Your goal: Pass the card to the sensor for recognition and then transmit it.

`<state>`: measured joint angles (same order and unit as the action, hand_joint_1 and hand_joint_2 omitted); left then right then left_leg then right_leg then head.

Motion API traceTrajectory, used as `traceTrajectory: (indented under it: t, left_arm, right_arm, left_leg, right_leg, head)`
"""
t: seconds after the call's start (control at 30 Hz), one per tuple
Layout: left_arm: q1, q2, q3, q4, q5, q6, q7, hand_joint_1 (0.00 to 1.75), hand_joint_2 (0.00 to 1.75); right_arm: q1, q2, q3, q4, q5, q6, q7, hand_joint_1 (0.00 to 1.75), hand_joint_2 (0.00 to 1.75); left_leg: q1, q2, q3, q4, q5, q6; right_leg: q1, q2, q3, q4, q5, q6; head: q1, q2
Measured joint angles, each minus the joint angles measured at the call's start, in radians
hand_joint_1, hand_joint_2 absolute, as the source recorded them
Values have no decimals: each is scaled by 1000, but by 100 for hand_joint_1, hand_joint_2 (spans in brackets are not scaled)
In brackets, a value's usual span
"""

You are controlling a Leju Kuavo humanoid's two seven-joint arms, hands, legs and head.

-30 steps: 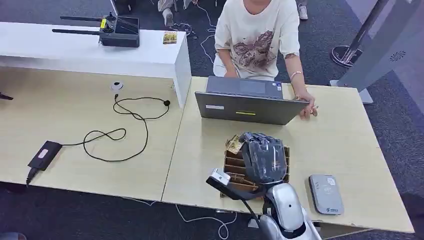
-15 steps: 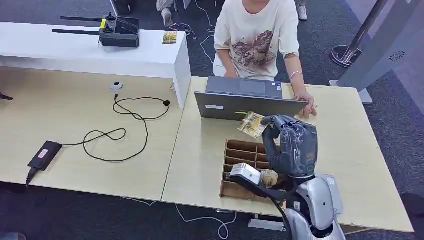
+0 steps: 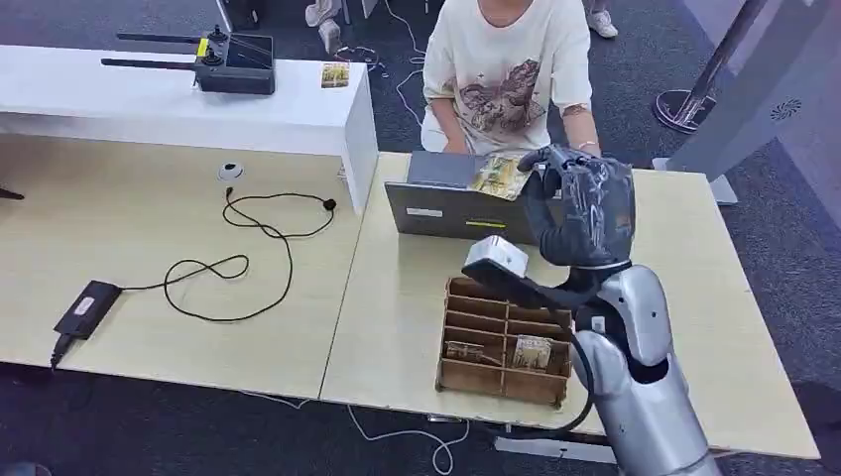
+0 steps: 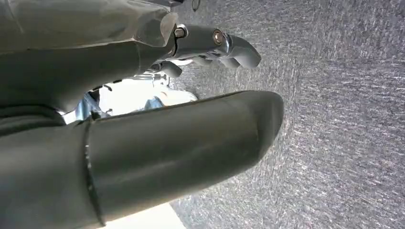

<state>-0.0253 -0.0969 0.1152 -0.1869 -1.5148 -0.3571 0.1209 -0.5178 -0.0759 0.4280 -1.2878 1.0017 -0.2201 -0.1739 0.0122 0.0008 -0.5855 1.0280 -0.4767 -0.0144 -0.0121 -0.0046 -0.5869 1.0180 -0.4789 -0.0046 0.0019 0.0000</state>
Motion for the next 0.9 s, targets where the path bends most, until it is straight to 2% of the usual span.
traceTrajectory:
  t: [0.23,0.43,0.6,0.9]
  left_arm:
    - [2,0,-2,0,0,0,0,0,0]
    - [1,-3,-2,0,0,-6,2,0,0]
    - [1,-4,-2,0,0,-10,2,0,0]
    - [1,-3,-20,0,0,-19,2,0,0]
  right_arm:
    - [-146,12,-5,152,-19,24,16,175,175]
    - [-327,57,-3,360,-16,47,66,175,175]
    - [-445,104,6,527,19,67,134,175,175]
    - [-596,164,4,735,35,140,255,175,175]
  left_leg:
    - [0,-1,0,0,1,0]
    - [0,-1,0,0,2,-1]
    - [0,-1,0,0,2,-1]
    - [0,-1,0,0,2,-1]
  right_leg:
    - [0,-1,0,1,1,0]
    - [0,-1,0,1,1,0]
    - [0,-1,0,2,1,0]
    - [0,-1,-1,1,1,0]
  head:
    - [0,0]
    - [0,0]
    - [-1,0]
    - [0,0]
